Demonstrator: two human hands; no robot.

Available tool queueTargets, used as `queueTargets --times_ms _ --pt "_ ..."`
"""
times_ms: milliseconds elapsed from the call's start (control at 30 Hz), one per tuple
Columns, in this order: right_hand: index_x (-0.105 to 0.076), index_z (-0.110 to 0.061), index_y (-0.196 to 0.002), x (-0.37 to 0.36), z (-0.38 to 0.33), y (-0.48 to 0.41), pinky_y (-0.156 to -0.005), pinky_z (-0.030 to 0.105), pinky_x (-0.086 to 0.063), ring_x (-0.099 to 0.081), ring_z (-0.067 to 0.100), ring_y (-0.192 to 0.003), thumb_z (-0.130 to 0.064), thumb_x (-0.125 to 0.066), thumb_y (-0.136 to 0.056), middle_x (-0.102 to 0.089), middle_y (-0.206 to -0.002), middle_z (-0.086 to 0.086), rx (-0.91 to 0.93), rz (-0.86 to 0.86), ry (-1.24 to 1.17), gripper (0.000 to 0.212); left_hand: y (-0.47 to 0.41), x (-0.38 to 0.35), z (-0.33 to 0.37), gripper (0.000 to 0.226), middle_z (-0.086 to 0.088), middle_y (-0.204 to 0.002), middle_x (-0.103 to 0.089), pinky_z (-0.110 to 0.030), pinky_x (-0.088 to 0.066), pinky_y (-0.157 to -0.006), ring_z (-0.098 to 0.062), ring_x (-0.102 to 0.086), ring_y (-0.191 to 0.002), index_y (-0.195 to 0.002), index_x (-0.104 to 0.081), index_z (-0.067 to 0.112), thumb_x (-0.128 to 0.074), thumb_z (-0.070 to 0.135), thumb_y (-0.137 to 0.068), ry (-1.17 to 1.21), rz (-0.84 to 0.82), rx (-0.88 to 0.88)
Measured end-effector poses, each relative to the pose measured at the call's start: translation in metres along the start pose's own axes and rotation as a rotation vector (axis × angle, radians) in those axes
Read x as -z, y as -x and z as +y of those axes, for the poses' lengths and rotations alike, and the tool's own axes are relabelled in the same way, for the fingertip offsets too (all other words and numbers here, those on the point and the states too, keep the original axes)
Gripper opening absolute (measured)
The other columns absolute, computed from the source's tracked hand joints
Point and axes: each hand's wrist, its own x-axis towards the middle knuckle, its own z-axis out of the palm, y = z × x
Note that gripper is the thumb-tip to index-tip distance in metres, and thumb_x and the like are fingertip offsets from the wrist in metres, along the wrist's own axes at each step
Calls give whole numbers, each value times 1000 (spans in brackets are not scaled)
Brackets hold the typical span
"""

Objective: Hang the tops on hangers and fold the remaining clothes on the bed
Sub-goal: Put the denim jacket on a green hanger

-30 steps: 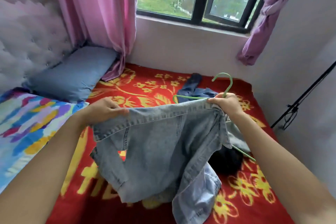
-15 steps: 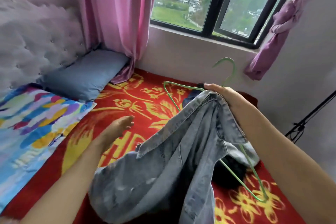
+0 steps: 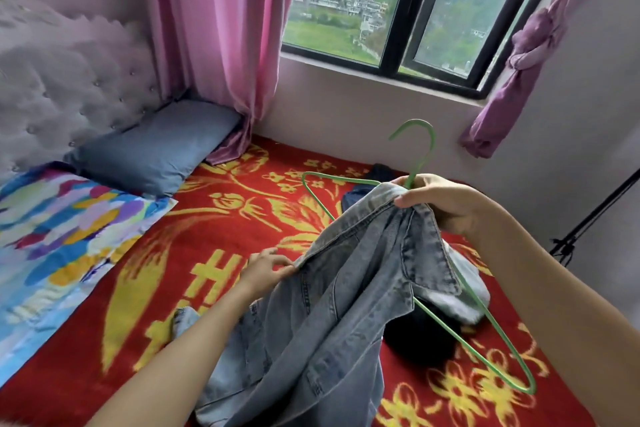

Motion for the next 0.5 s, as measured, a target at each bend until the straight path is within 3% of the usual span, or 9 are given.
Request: queueTargets --times_ms 67,133,200,267,367,433,500 --pt "-62 1 -99 9 3 9 -64 35 -59 -68 25 -70 -8 -83 -30 -68 -82 16 10 8 -16 72 -1 0 -1 5 -7 -135 -50 -38 -31 -106 -26 -38 -129 -83 -60 41 -64 43 -81 51 -26 -41" --pt "-62 -1 -93 14 6 18 -62 34 -58 -67 24 -65 -9 -71 -36 -68 -77 14 35 38 -34 58 -2 -3 2 44 -4 -131 -51 -41 -36 -103 -26 -44 -121 -107 -55 38 -64 55 -67 103 -152 -92" --pt "-65 -3 -87 16 8 22 -59 32 -58 -67 23 -62 -11 -69 -37 -68 -73 14 68 54 -64 51 -5 -11 7 76 0 -143 -40 -47 -34 -107 -32 -38 -128 -137 -37 36 -68 51 -70 125 -229 -94" --pt "-65 -2 -86 16 9 24 -60 32 -57 -66 22 -62 -12 -69 -39 -67 -73 13 85 57 -60 48 -12 -23 15 68 1 -145 -38 -48 -29 -110 -31 -34 -132 -140 -39 32 -67 44 -78 108 -160 -134" --pt "-63 0 -89 22 12 22 -61 31 -56 -65 22 -62 -6 -63 -53 -67 -72 13 80 102 -42 36 -19 -24 29 47 -7 -120 -59 -30 -37 -97 -21 -48 -118 -109 -69 11 -59 44 -77 197 -70 -207" --pt "-63 1 -91 34 16 21 -58 30 -56 -65 22 -60 -6 -57 -62 -67 -74 14 67 161 -66 30 -16 -8 34 49 -7 -86 -61 -24 -43 -71 -17 -54 -85 -85 -67 -3 -58 41 -65 408 -20 -185" --pt "-63 4 -95 53 25 19 -54 30 -56 -65 22 -58 -5 -60 -71 -66 -76 16 38 252 -88 26 -10 19 35 30 -2 -62 -53 -29 -41 -56 -16 -47 -62 -69 -56 4 -61 33 -66 533 2 -105"
